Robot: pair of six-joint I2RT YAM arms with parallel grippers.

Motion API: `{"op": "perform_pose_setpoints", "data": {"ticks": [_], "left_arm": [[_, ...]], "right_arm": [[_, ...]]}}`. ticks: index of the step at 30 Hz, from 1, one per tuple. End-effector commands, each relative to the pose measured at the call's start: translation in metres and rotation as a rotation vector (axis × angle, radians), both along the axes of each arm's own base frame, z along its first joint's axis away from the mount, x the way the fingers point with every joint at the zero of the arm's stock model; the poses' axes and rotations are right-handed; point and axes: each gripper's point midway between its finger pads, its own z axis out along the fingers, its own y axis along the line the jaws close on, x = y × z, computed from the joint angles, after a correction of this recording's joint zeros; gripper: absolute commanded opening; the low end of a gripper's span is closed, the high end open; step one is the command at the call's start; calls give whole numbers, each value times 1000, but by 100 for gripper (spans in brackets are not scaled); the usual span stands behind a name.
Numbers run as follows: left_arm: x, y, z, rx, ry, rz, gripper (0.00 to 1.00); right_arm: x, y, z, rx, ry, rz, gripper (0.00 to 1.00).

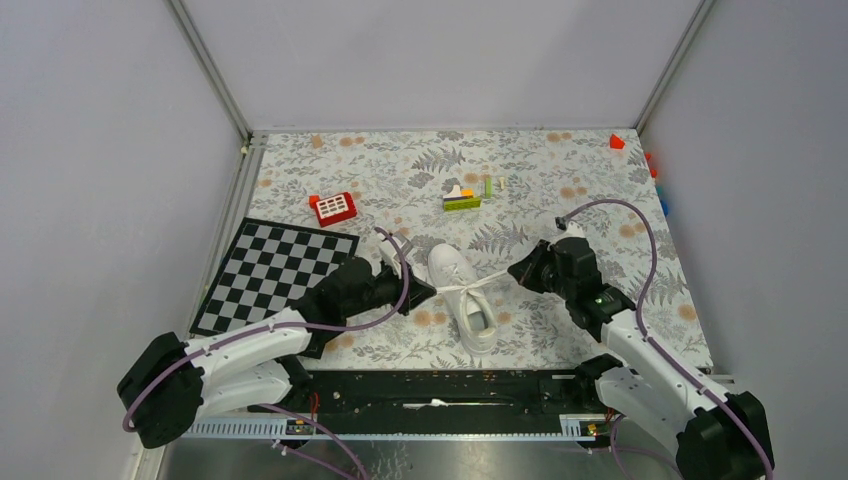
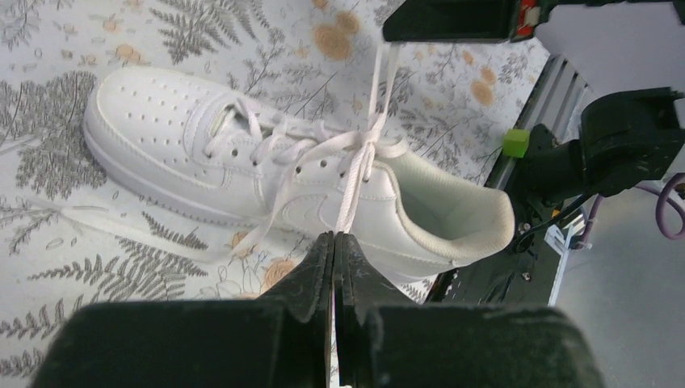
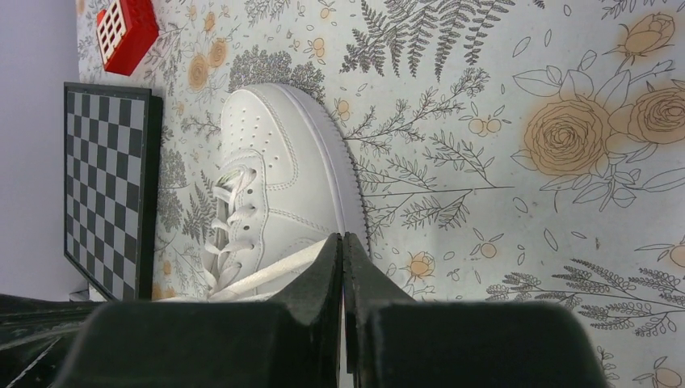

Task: Tie the shoes
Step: Tie the shoelace on the shoe.

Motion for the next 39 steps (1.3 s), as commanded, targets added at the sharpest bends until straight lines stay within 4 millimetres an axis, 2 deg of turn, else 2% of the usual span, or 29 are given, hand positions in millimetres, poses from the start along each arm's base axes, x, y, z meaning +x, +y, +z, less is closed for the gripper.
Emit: {"op": "perform_pose_setpoints", "data": {"ticks": [1,5,10,15,19,25,28,30,35,39], "left_arm": [[4,10,-10,29,45,73,0],[1,23,-33,30,107,141,0],[-3,40,-52,33,166,220,0],[-2,51,-65,84,156,252,0],[3,43,-50,98,119,221,0],[14,30,4,67,15,181,0],[17,31,9,81,3,183,0],[17,32,-2,90,24,193,0],[8,40,-46,110,121,224,0],[1,50,-64,108,167,260,0]], "right_arm": [[11,-17,14,-47,-53,-61,0],[6,-25,-3,-63,-18,-80,0],[-1,-32,-23,-81,23,-90,0],[-2,-32,-29,-73,38,-92,0],[4,-29,-10,-46,0,-92,0],[11,-41,25,-83,-68,-131,0],[12,-48,28,-109,-70,-145,0],[12,-52,24,-117,-58,-159,0],[5,-64,1,-136,-12,-198,0],[-4,-69,-22,-153,43,-206,0]]}}
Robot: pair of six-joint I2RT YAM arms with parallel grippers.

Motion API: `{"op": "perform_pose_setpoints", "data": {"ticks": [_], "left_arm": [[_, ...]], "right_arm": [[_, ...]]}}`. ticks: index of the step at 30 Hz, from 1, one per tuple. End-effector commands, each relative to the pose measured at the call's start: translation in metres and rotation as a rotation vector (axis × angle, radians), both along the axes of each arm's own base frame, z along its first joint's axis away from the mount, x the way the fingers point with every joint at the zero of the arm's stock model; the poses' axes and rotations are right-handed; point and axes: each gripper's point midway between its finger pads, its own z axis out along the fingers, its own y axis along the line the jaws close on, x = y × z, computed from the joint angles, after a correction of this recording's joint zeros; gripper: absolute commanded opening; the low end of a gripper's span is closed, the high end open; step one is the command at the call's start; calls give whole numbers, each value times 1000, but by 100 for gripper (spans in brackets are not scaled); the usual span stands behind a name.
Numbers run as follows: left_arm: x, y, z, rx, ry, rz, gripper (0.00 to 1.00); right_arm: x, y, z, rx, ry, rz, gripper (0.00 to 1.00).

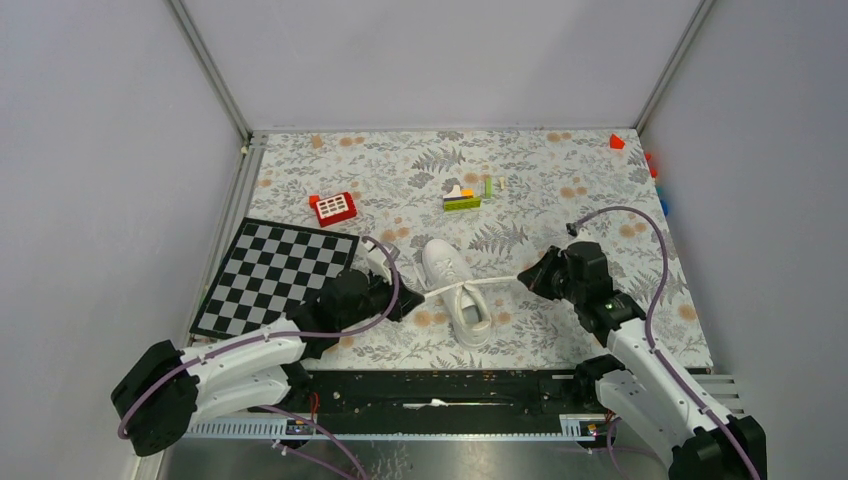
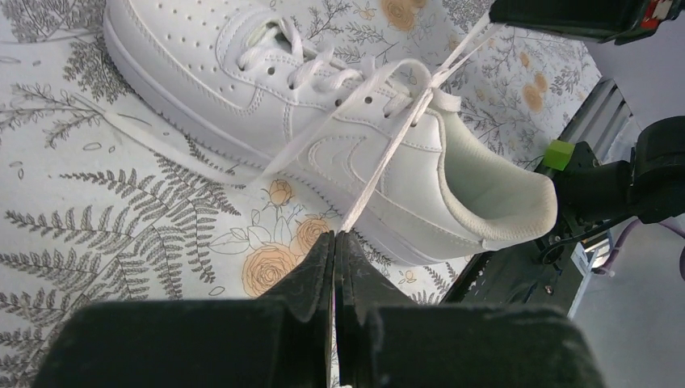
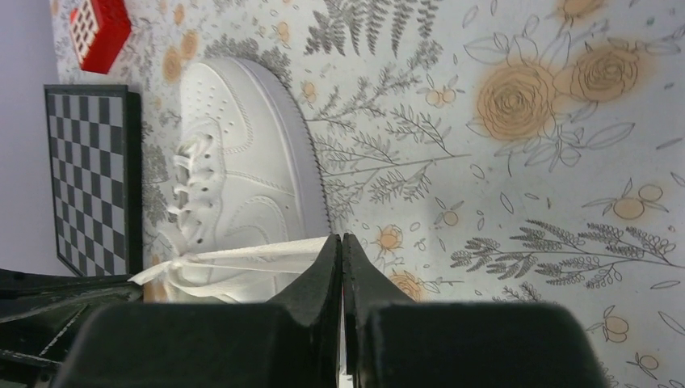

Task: Tie the shoes
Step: Tie the shoelace on the shoe.

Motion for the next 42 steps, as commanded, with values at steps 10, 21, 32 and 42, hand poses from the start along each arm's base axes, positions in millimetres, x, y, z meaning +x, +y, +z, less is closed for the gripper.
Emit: {"op": "perform_pose_setpoints", "data": {"ticks": [10,21,32,42], "left_arm": [[18,29,-9,124,4,145,0],[61,26,50,104,-134,143,0],[61,35,28,98,-81,151,0],[71,-11,56,5,-71,47,0]], "right_arm": [[19,-44,0,-123,-39,-180,0],[30,-53,68,-135,-171,-205,0],[4,-57,37,-135,-105,-201,0],[12,-46,32,-122,-98,-148,0]]}}
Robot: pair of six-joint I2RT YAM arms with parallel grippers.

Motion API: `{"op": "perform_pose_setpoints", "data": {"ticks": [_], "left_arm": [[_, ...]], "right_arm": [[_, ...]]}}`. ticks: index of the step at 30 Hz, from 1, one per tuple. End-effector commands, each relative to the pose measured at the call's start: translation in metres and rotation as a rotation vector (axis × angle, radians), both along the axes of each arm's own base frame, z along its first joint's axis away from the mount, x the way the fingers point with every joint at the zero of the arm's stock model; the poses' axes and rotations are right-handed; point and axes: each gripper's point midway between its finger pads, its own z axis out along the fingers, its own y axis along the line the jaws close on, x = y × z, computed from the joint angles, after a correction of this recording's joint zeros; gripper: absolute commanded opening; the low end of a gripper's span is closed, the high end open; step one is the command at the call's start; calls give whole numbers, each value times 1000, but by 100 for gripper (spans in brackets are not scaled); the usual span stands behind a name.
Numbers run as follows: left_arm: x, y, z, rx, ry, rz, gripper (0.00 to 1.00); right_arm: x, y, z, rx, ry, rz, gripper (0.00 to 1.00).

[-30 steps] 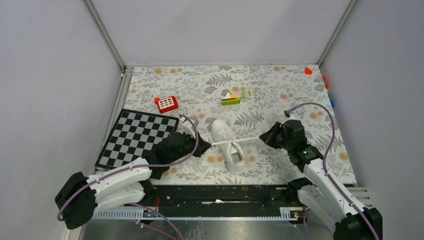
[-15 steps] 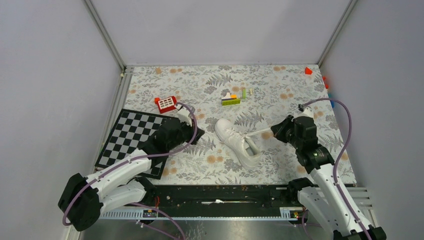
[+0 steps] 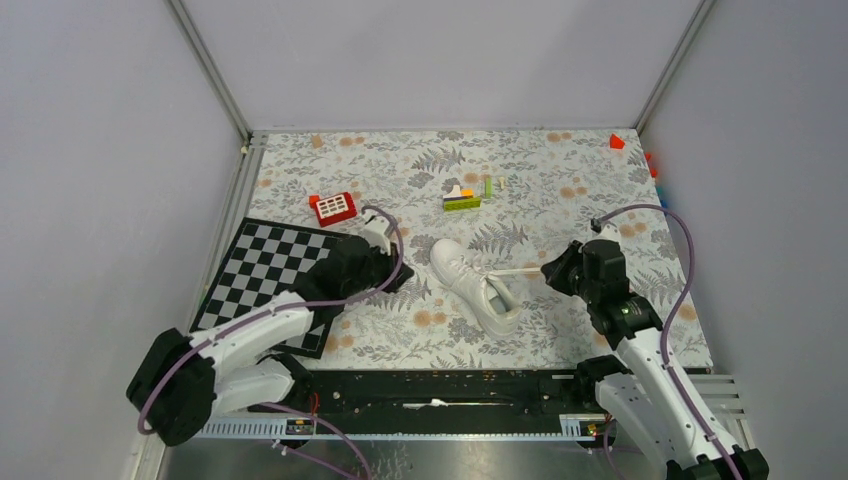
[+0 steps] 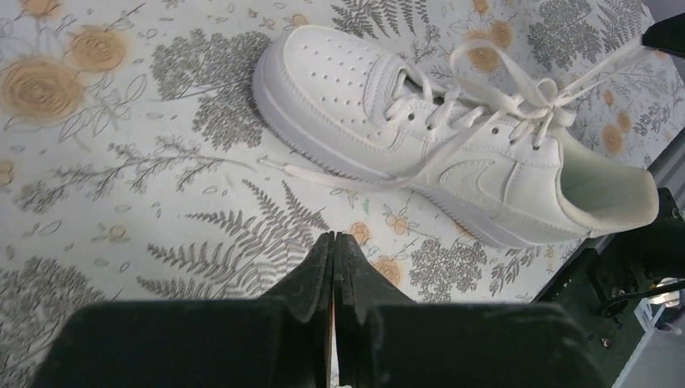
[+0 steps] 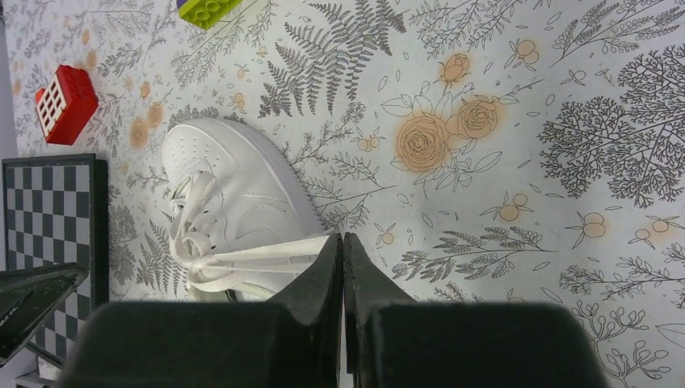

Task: Tie the shoes
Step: Tie the shoelace on the shoe.

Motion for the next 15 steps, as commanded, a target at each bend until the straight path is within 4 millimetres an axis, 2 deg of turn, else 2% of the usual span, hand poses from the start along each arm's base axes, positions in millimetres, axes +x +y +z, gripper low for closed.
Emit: {"op": "perform_pose_setpoints", "data": {"ticks": [1,4,6,7,10,11,15], "left_arm": [[25,-42,54,-104,-76,-63,12],[44,-65,63,-103,-47,-68,48],[55,-82,67,-104,-24,-65,59],[61,-91,69,-97,-5,-54,63],[72,-105,48,-16,162,-6,65],[77,-116,47,6,212,-8,65],[62,-140,18,63,418,-67,63]], "right_arm": [[13,0,13,-12,-53,5,0],[15,2,15,-1,-61,13,0],[16,3,16,3,-62,11,0],[16,3,16,3,-61,10,0],[14,7,16,17,-57,31,0],[15,7,16,18,-58,31,0],[16,8,17,16,-53,38,0]]}}
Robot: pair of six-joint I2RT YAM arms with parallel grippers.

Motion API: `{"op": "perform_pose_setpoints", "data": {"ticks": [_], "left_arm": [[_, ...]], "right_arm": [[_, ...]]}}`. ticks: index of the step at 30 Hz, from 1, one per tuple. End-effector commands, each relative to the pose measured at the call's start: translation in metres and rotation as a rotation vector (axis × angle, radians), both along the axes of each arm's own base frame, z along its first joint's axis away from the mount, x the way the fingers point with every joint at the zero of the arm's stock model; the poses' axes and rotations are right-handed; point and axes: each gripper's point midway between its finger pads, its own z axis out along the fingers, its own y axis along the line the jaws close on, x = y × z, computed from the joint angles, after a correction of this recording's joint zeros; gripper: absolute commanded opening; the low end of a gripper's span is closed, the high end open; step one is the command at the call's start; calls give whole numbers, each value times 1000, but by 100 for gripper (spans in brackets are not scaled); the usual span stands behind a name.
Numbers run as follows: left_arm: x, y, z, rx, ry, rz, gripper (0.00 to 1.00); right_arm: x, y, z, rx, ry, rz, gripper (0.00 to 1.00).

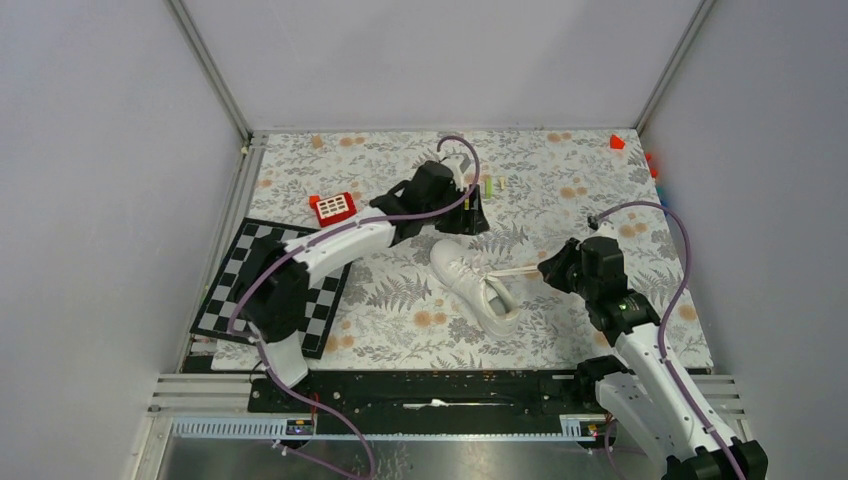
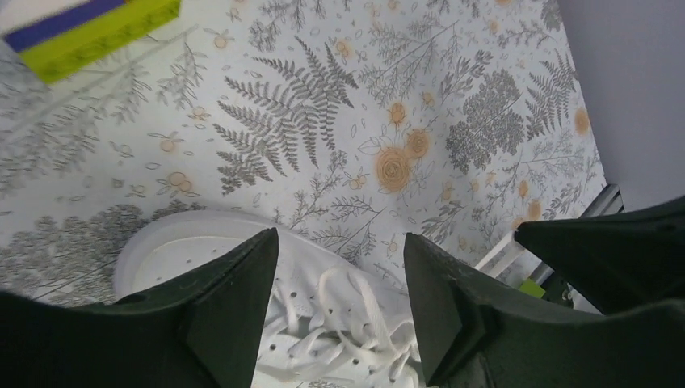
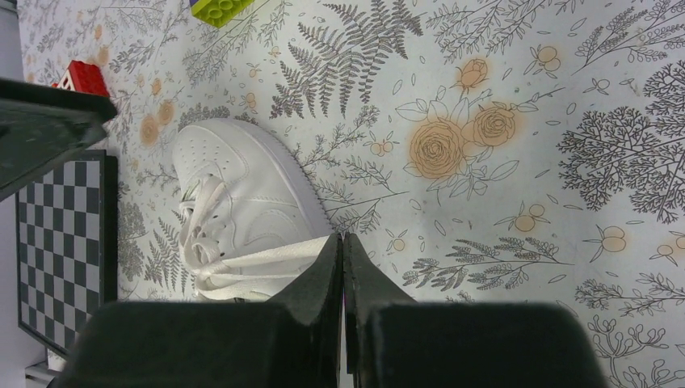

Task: Tie the shoes
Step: Tie the shoelace on the shoe, then adjust the shoe at the center of the board.

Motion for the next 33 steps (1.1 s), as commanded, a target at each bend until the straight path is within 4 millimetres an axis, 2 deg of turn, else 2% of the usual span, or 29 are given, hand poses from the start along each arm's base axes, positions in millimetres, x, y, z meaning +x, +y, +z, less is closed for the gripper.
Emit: {"op": "perform_pose_setpoints", "data": {"ticks": [1,5,10,14,16,20,25,29,33], "left_arm": [[-30,-13,-38,74,281,-40,63],[-40,-29,-46,103,318,-92,60],[-52,-33,-56,155,362,-123,60],[-57,-32,-57,152,379,-124,55],[-59,-34,-55,144,383,-135,45],[-62,-38,-51,127,394,-165,10],[-54,-27,-38,131,329,-93,10],[-48,-16,-17,107,248,-32,12],[-46,-8,-4,74,205,11,12]], "right_arm": [[10,2,17,0,-51,13,0],[11,2,15,1,-45,16,0],[10,3,14,0,-39,18,0],[11,3,13,0,-36,17,0],[10,3,12,1,-34,17,0],[10,3,12,4,-33,15,0],[9,4,12,8,-31,22,0],[9,5,10,8,-29,29,0],[10,6,11,13,-31,32,0]]}}
